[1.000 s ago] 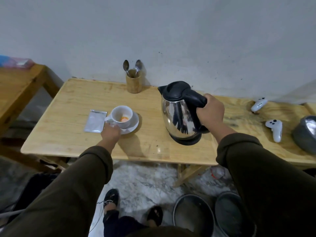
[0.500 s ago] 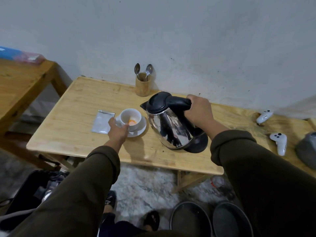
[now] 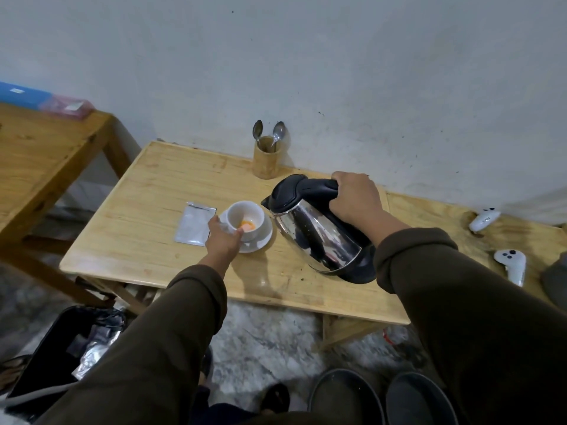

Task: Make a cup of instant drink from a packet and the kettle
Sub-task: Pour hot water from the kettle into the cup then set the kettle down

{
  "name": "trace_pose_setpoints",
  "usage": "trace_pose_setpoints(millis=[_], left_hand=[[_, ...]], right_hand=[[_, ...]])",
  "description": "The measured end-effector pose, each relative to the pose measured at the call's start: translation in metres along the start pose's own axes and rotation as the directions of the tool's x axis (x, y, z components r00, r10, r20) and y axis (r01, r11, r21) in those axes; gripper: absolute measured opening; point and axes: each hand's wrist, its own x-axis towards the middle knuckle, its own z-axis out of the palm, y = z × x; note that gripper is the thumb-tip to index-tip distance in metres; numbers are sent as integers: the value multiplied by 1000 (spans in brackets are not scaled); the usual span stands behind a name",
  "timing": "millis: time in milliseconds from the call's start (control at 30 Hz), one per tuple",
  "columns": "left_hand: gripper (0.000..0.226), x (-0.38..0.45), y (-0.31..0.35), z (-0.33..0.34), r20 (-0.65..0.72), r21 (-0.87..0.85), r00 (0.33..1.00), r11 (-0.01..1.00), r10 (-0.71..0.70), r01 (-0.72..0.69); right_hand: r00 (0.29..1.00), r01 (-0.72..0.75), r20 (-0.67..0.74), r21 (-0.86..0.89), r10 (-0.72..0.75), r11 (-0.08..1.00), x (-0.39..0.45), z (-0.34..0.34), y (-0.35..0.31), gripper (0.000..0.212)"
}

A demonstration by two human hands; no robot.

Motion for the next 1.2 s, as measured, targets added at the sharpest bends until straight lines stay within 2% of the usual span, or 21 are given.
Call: trace_pose_setpoints(millis=[67, 467, 1200], left_hand=[[76, -1, 0, 1, -1, 3, 1000, 1000, 4, -4], [72, -1, 0, 2, -18, 4, 1000, 1000, -16, 17], [69, 0, 1, 4, -23, 27, 999, 999, -28, 29]], right_hand=[[1000, 6, 6, -21, -6, 1000, 1, 2, -2, 24], [998, 30, 54, -127, -23, 991, 4, 1, -10, 31], [999, 11, 53, -142, -4, 990, 8, -2, -9, 28]])
